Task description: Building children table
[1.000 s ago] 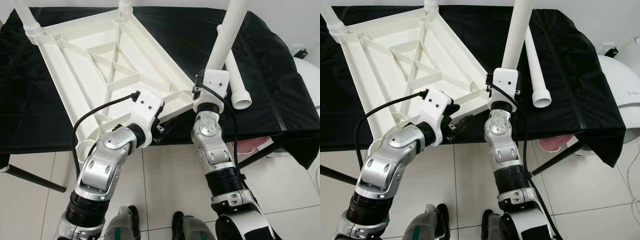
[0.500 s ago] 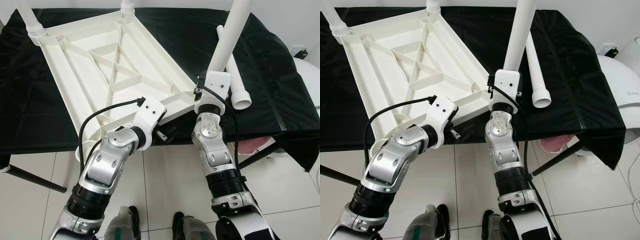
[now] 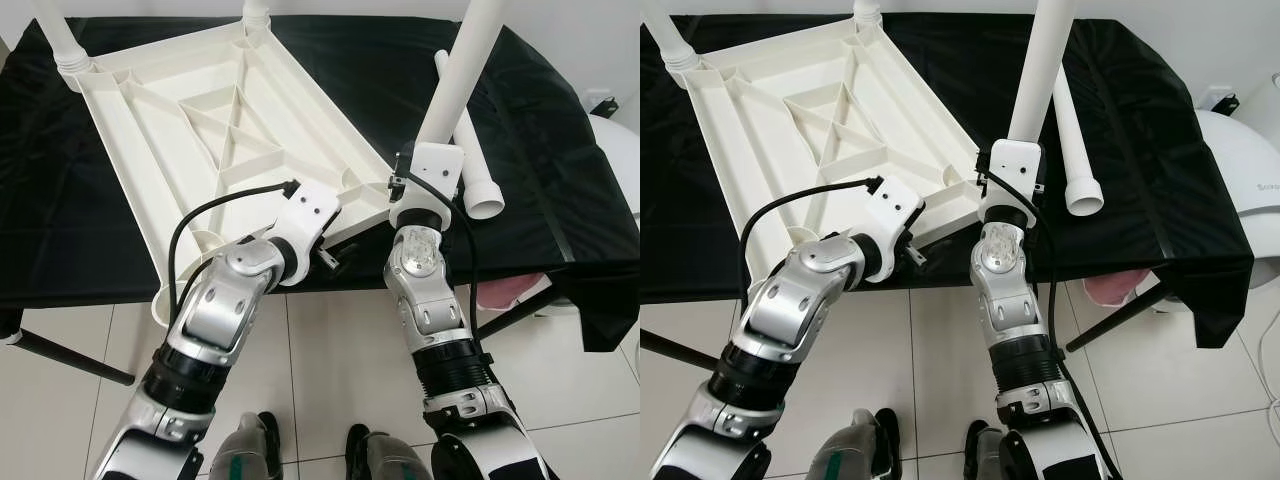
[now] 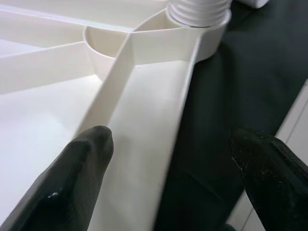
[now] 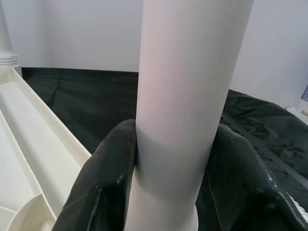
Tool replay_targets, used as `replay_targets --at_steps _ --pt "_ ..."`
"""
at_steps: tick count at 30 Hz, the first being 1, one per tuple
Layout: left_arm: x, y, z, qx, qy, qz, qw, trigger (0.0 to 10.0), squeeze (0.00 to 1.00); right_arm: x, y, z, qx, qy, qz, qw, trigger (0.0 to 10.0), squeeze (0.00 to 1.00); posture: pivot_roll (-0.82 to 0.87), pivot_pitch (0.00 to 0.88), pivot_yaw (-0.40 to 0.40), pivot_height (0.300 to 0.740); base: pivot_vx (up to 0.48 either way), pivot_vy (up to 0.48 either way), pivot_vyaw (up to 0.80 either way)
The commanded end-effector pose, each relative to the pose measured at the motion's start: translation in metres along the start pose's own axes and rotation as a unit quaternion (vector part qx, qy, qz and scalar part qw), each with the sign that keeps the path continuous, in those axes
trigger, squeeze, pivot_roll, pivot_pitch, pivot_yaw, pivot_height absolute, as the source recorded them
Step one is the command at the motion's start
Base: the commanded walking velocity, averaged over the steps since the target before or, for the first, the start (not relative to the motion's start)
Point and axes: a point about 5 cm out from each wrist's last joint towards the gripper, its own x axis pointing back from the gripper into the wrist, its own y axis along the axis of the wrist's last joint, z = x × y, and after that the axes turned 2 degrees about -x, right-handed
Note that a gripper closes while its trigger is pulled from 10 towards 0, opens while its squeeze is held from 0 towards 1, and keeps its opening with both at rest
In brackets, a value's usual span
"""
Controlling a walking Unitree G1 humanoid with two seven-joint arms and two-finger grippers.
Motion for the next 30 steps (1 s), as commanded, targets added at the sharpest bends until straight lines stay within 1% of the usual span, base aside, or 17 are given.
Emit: replay_targets --at_steps 1,4,7,12,17,20,26,30 --pt "-0.004 -0.005 0.001 -0.004 0.043 0.016 0.999 10.0 0.00 0.016 -0.054 -0.030 0.039 -0.062 0.129 0.989 10.0 0.00 -0.05 0.231 -0.003 0.740 0.000 0.000 0.00" --pt "-0.007 -0.003 0.000 -0.006 0.042 0.017 0.999 10.0 0.00 0.016 -0.054 -0.030 0.038 -0.062 0.130 0.989 10.0 0.00 -0.05 0.231 -0.001 0.740 0.000 0.000 0.00" --pt "-0.012 0.005 -0.001 -0.007 0.038 0.006 0.999 10.0 0.00 0.016 -0.053 -0.029 0.038 -0.062 0.129 0.989 10.0 0.00 -0.05 0.232 0.002 0.740 0.000 0.000 0.00" --pt "-0.012 0.015 0.002 -0.003 0.034 -0.011 0.999 10.0 0.00 0.016 -0.053 -0.030 0.036 -0.063 0.127 0.989 10.0 0.00 -0.05 0.232 0.002 0.740 0.000 0.000 0.00" --pt "-0.013 0.016 0.003 -0.008 0.033 -0.012 0.999 10.0 0.00 0.016 -0.052 -0.031 0.033 -0.063 0.125 0.990 10.0 0.00 -0.05 0.234 0.005 0.740 0.000 0.000 0.00" --pt "-0.013 0.016 0.003 -0.011 0.030 -0.010 0.999 10.0 0.00 0.014 -0.049 -0.030 0.022 -0.062 0.119 0.991 10.0 0.00 -0.05 0.233 0.009 0.740 0.000 0.000 0.00" --pt "-0.014 0.016 0.003 -0.010 0.028 -0.011 0.999 10.0 0.00 0.008 -0.036 -0.029 0.011 -0.057 0.092 0.994 10.0 0.00 -0.05 0.227 0.007 0.740 0.000 0.000 0.00" --pt "-0.014 0.015 0.004 -0.010 0.029 -0.011 0.999 10.0 0.00 0.001 -0.020 -0.027 -0.004 -0.051 0.060 0.997 10.0 0.00 -0.05 0.227 0.007 0.740 0.000 0.000 0.00"
